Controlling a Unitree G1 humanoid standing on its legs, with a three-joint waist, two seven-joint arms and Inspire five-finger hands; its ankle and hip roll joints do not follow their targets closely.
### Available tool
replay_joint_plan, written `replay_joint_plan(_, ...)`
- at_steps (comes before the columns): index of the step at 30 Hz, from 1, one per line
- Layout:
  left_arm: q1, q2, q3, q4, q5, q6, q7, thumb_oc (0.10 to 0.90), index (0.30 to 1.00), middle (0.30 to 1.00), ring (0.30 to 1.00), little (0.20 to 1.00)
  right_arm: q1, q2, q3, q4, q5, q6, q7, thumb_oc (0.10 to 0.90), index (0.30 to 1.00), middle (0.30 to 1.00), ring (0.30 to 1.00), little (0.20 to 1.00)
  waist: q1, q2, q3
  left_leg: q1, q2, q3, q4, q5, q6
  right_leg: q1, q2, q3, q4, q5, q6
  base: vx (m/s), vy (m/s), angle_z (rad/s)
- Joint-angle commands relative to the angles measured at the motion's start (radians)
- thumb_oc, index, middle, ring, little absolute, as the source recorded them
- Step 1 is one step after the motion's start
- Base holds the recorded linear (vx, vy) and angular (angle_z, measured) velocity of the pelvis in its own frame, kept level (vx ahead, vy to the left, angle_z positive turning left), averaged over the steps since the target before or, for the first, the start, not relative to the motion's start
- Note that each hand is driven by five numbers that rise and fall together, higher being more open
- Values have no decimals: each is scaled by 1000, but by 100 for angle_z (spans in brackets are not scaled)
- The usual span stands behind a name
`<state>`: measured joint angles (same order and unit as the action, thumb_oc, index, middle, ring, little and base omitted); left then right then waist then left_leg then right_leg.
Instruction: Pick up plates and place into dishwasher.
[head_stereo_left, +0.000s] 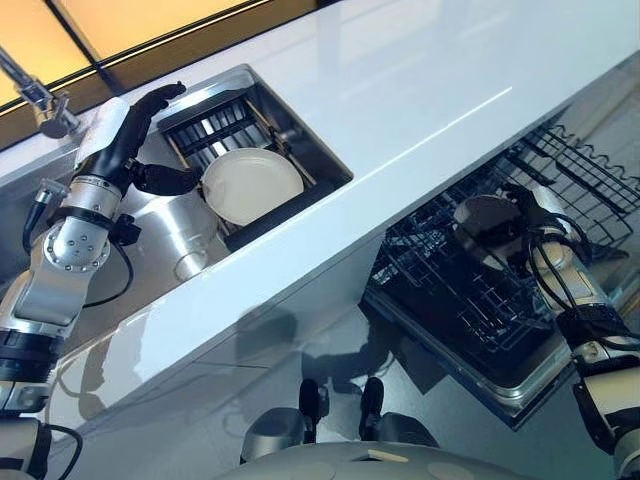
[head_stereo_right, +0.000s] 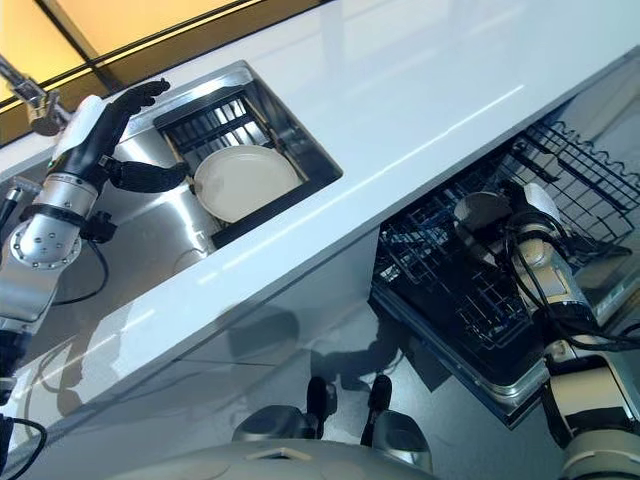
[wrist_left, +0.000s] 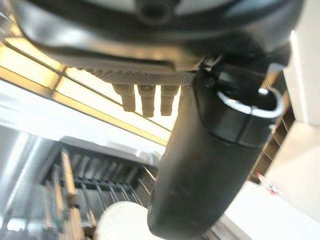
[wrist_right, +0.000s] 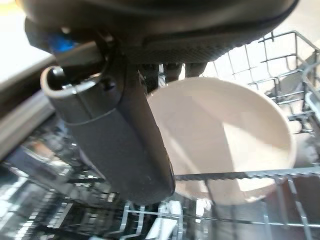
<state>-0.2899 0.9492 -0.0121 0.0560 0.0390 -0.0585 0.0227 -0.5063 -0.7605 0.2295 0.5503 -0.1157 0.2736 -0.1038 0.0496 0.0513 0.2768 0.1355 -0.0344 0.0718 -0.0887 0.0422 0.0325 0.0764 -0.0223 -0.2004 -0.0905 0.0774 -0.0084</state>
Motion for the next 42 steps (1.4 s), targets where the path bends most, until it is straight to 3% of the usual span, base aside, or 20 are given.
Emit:
replay_joint_plan(1,-121,71,-23,97,13,16,-37,800,900,900,900,900,26,-78,-71,-120,49,-122,-81,800,900,900,900,900,-32,3,-140,-19,-49,4,1,-102,-13,18,0,-16,56,-130,101,-30,-6,-7)
replay_joint_plan(10,-214,75,-92,210,120,133,-135,800,900,900,900,900,97,-51,-167,-337,186,-235,-110,800,900,900,900,900,-83,3,-148,-1,-39,21,5,-106,-11,22,31,42,55,-138,90,-15,-33,-2)
replay_joint_plan(16,-244,76,-121,289,217,240,-187,800,900,900,900,900,149,-17,-205,-450,204,-317,-95,800,900,900,900,900,-108,6,-148,4,-30,38,28,-115,-8,28,48,56,76,-162,77,24,-78,-8)
replay_joint_plan(23,-249,78,-113,356,237,284,-151,800,900,900,900,900,192,-11,-235,-552,255,-346,-45,800,900,900,900,900,-126,10,-150,-1,-24,50,49,-121,-14,28,58,51,100,-186,65,43,-54,-4)
replay_joint_plan(34,-233,82,-92,380,259,317,-27,800,900,900,900,900,244,8,-250,-642,233,-365,-24,800,900,900,900,900,-146,19,-151,-5,-37,66,63,-136,-8,23,50,60,102,-188,65,56,45,-6)
replay_joint_plan(42,-248,87,-102,418,265,355,-67,800,900,900,900,900,254,16,-251,-657,221,-355,-32,800,900,900,900,900,-169,34,-147,-3,-56,91,75,-154,12,-2,40,94,127,-183,82,69,91,-10)
